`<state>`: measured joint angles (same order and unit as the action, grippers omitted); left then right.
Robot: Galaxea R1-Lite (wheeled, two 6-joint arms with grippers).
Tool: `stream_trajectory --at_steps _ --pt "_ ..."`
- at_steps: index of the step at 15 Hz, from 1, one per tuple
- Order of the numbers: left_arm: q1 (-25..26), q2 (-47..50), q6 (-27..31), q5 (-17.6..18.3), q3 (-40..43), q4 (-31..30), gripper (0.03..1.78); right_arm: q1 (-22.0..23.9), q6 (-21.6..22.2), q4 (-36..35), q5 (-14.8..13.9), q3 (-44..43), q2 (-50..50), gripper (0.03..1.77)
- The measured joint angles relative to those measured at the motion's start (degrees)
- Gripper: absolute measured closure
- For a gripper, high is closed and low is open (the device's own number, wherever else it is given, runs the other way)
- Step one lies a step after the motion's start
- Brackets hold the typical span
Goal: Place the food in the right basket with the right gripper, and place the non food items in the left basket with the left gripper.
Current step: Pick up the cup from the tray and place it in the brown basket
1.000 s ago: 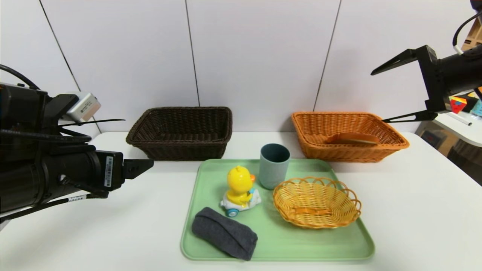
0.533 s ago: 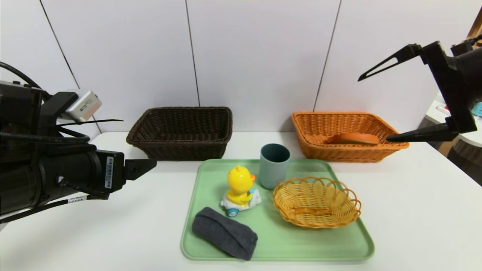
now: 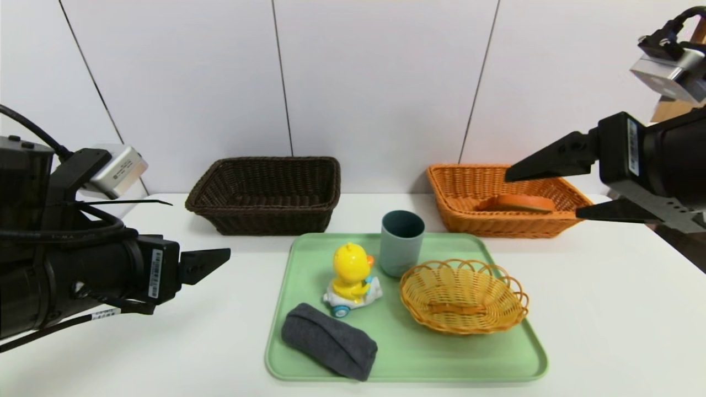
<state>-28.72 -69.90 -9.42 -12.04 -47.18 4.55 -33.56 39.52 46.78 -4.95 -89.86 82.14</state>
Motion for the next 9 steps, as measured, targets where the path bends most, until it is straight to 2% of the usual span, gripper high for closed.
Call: stream_trajectory --at_steps 3,5,7,9 --pt "-1.5 0.9 0.0 -0.1 0.5 0.0 0.12 -2.0 -10.5 -9.2 -1.2 10.4 -1.3 0.11" --pt "-2.8 1.4 0.0 -0.8 0.6 0.0 0.12 -3.3 -18.4 -18.4 -1.9 20.2 -1.9 0.11" --pt "-3.4 1.7 -0.3 -0.9 1.0 -0.1 0.12 -4.9 -25.4 -31.4 -3.2 31.6 -1.9 0.11" --pt "-3.6 1.9 -0.4 -0.9 1.2 -0.1 0.12 -7.0 -28.7 -44.5 -3.8 40.0 -1.0 0.11"
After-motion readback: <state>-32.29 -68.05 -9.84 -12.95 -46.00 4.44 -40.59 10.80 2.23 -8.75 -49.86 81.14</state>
